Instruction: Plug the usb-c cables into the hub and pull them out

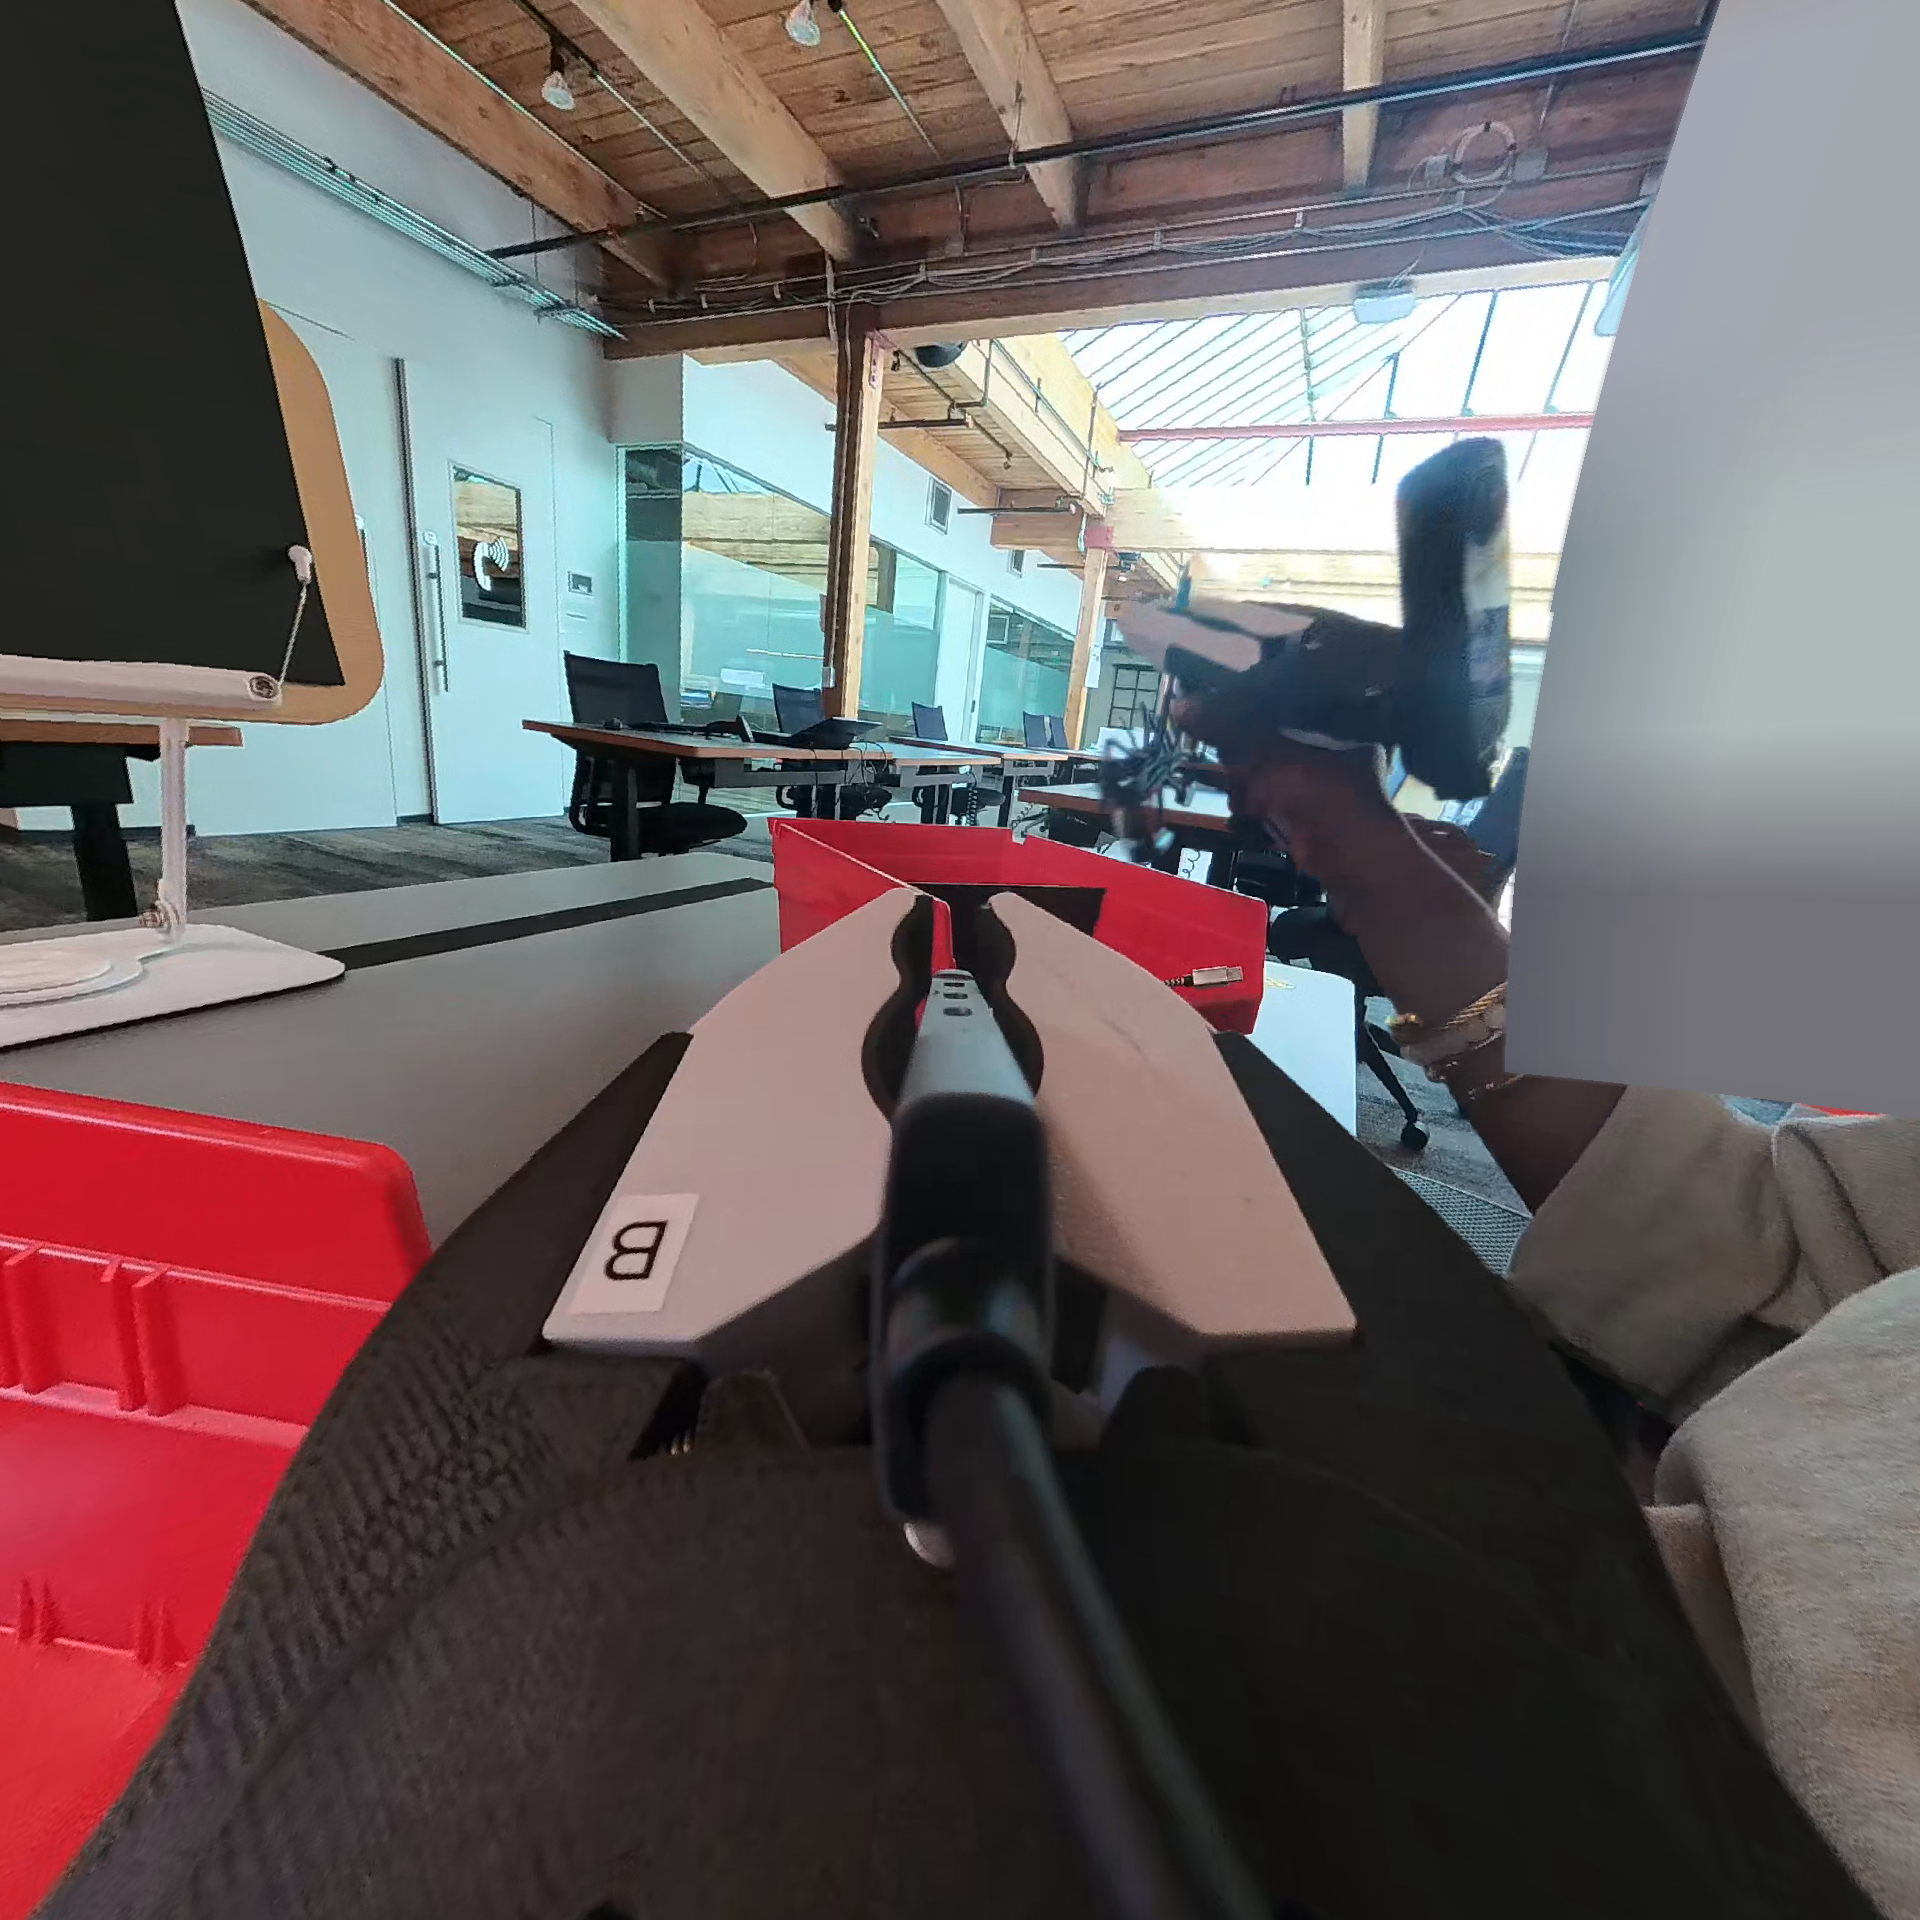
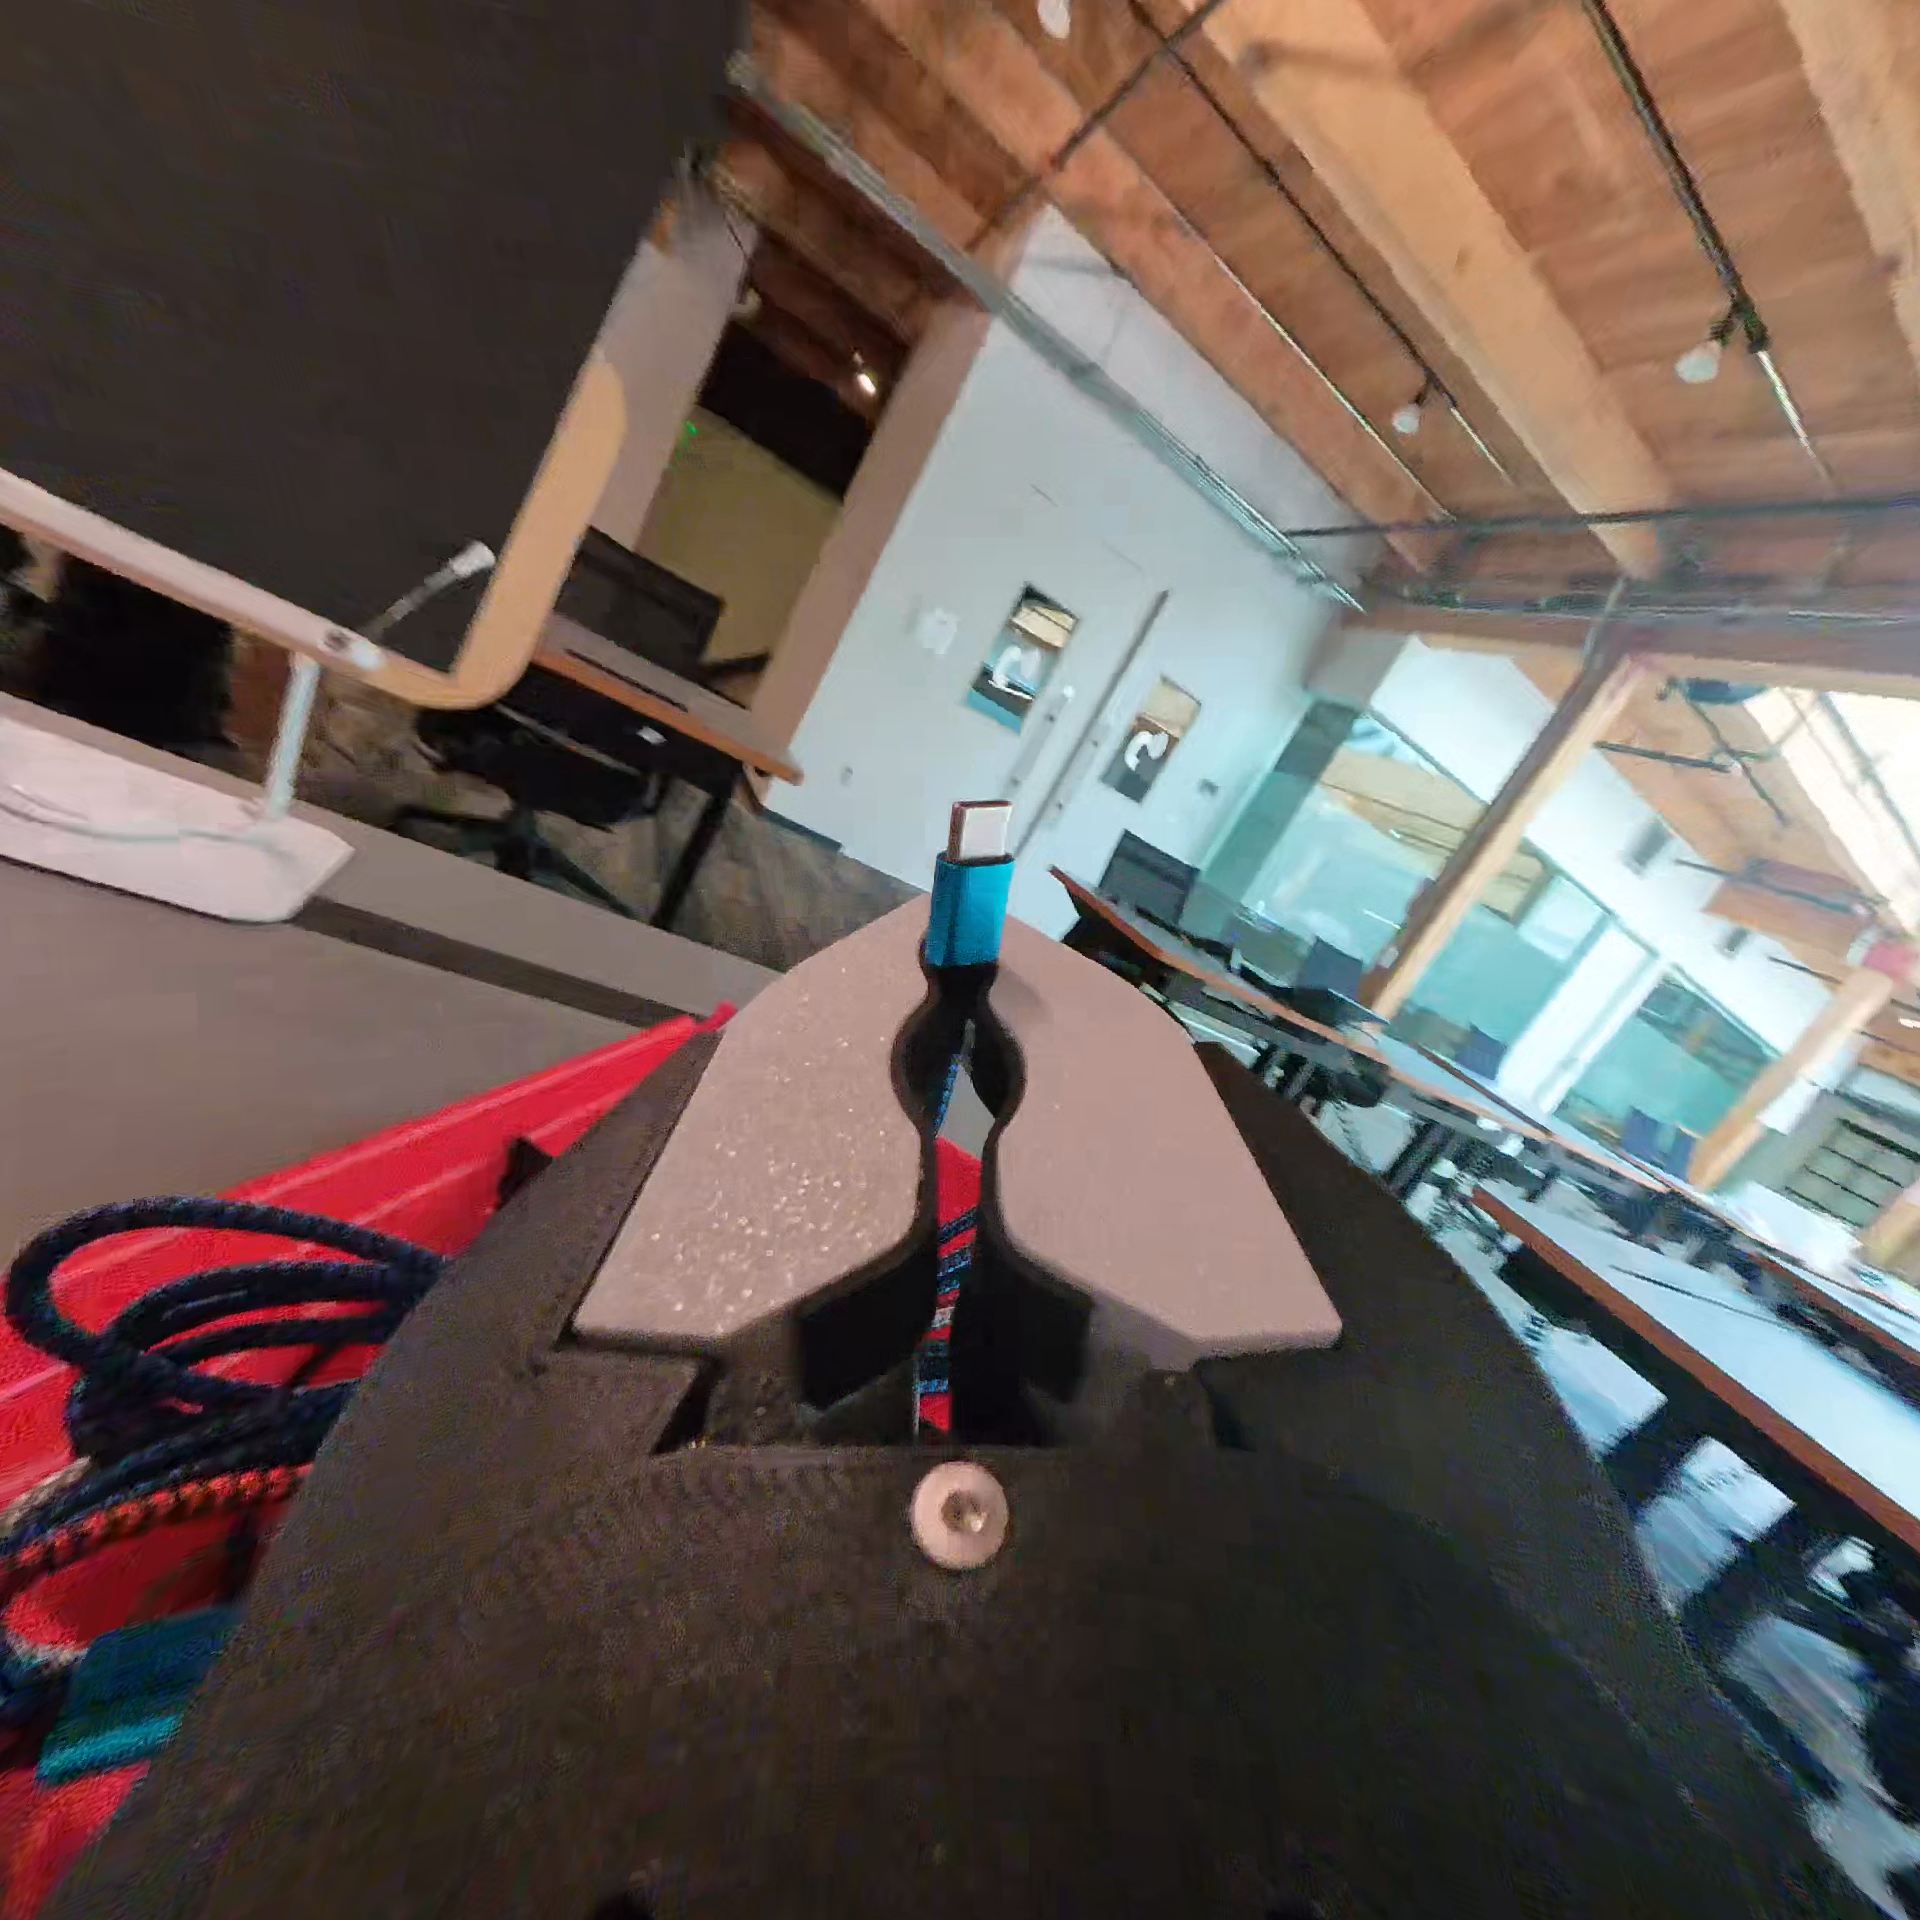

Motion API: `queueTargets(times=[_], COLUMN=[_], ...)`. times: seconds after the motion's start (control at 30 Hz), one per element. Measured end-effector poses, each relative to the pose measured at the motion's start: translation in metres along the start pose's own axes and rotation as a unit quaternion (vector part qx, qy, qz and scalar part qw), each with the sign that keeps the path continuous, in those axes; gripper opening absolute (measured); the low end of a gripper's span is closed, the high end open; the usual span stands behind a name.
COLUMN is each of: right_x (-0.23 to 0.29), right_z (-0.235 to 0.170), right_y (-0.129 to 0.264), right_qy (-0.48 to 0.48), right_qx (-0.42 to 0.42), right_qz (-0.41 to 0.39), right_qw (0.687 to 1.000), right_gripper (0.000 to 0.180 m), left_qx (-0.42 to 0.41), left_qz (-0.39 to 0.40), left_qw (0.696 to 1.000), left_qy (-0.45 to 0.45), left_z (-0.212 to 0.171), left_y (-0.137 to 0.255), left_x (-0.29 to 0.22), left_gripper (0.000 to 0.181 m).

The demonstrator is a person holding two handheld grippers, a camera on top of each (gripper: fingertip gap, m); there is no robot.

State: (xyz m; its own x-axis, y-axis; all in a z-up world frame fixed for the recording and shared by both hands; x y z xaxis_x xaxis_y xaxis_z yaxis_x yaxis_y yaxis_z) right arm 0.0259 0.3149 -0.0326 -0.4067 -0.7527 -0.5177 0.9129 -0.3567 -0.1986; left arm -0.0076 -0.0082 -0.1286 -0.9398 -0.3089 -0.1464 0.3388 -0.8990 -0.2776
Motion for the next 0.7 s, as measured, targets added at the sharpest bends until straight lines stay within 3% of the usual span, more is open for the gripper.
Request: queueTargets(times=[0.1, 0.23, 0.3, 0.53, 0.6, 0.7], right_x=[0.009, 0.031, 0.038, 0.038, 0.052, 0.096], right_z=[-0.018, -0.049, -0.060, -0.054, -0.037, 0.011], right_y=[-0.010, -0.025, -0.028, -0.018, -0.010, 0.021], right_qy=[0.022, 0.016, 0.004, -0.069, -0.102, -0.137], right_qx=[0.047, 0.143, 0.188, 0.171, 0.133, 0.035], right_qz=[-0.018, 0.041, 0.078, 0.176, 0.258, 0.439], right_qw=[0.998, 0.989, 0.979, 0.967, 0.951, 0.887], right_gripper=[0.000, 0.001, 0.013, 0.015, 0.017, 0.024], left_qx=[0.000, -0.001, -0.001, -0.001, -0.001, 0.001], left_qz=[-0.001, -0.002, -0.002, 0.000, 0.003, 0.009], left_qw=[1.000, 1.000, 1.000, 1.000, 1.000, 1.000], left_qy=[0.000, 0.000, 0.002, 0.002, 0.005, 0.012], left_z=[0.000, 0.000, 0.000, 0.000, 0.000, 0.000], left_y=[0.000, 0.001, 0.001, 0.001, 0.001, 0.000], left_x=[0.000, 0.000, 0.000, 0.000, 0.001, 0.004], left_gripper=[0.009, 0.009, 0.009, 0.009, 0.009, 0.009])
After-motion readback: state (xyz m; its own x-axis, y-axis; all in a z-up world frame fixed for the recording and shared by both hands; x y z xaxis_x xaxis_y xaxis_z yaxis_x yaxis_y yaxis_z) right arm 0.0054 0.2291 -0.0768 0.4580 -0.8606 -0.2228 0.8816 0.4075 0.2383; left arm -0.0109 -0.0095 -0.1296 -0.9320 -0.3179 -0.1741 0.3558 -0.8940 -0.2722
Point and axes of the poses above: each gripper's, where its closed fingertips meet, y back along the fingers, z out of its top, x = y × z across the jaws, the point moved 3 cm from there along y, back along the fingers, and after that the axes turned 8 degrees about z, right-handed, at the moved point
